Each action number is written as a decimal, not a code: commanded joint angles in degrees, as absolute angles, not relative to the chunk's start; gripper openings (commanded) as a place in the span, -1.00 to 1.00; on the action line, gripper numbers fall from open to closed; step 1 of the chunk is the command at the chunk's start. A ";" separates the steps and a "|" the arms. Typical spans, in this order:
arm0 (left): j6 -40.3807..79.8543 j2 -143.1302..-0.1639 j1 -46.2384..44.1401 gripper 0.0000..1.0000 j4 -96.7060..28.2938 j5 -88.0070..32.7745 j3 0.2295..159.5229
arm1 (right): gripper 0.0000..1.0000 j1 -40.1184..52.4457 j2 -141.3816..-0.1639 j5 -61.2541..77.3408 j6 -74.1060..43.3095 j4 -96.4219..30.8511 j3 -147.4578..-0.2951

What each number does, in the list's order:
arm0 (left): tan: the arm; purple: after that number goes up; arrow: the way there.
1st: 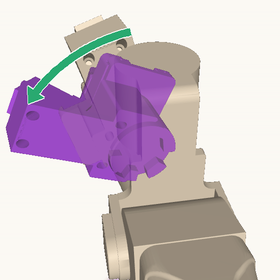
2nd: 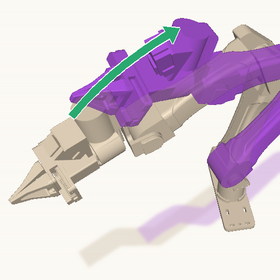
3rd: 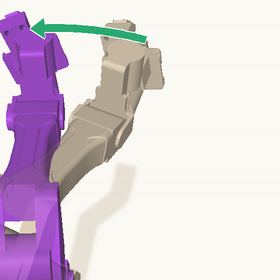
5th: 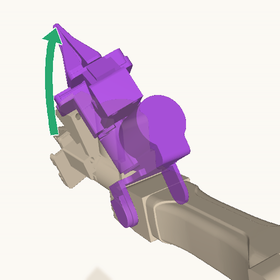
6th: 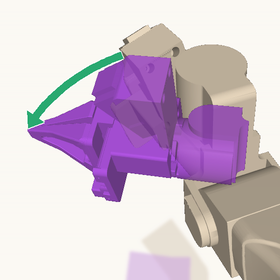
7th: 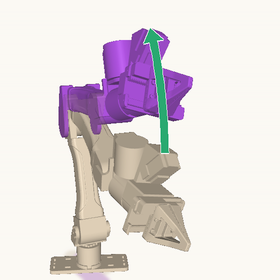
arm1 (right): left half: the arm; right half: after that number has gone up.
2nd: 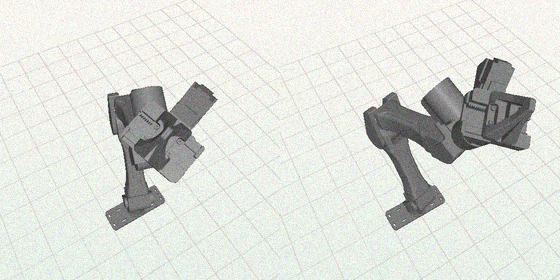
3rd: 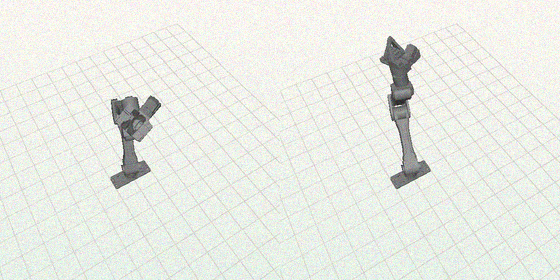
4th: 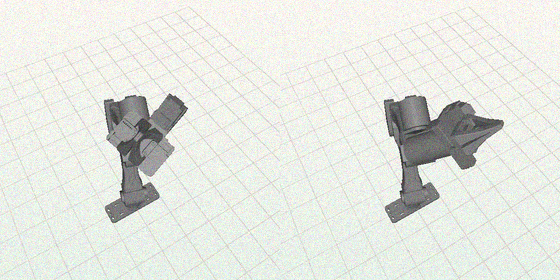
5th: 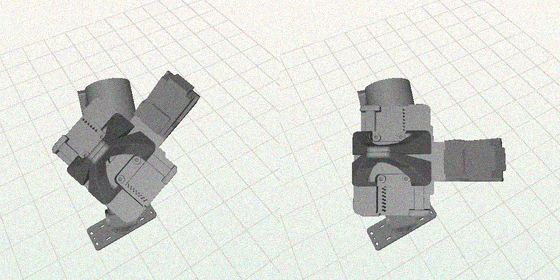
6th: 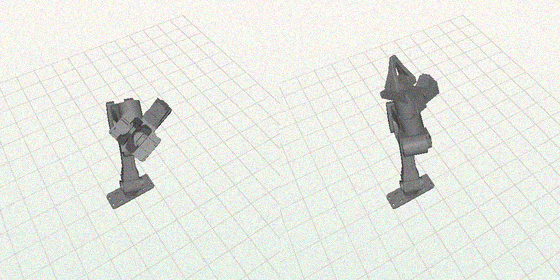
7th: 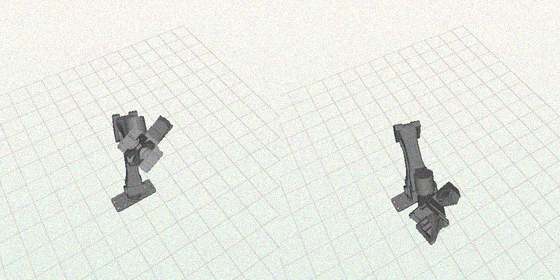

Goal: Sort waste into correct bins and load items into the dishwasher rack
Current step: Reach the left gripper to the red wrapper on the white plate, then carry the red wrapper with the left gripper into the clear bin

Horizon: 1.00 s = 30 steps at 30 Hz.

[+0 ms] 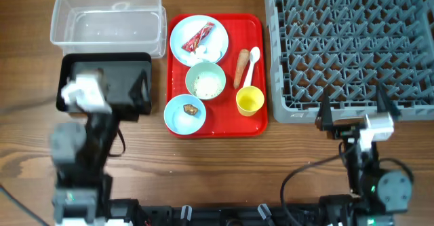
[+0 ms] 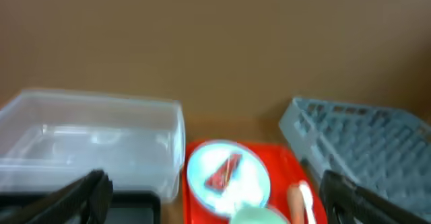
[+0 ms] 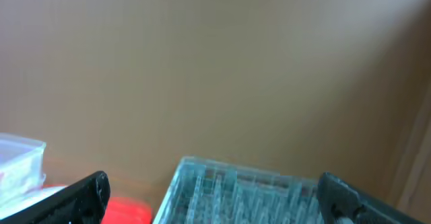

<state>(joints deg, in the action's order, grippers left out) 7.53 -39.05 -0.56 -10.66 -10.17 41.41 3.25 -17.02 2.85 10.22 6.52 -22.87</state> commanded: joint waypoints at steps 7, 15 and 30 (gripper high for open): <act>5.98 -90.70 -2.68 1.00 -49.95 -16.47 102.32 | 0.99 3.57 -53.84 5.43 12.01 -33.47 -66.52; 2.96 -122.06 -14.24 1.00 -56.60 -9.50 118.41 | 0.99 3.57 -72.40 28.51 11.81 -44.03 -72.31; -1.37 -139.22 -17.37 0.80 -49.39 -2.24 118.08 | 0.77 3.57 -77.80 28.38 11.84 -47.27 -72.31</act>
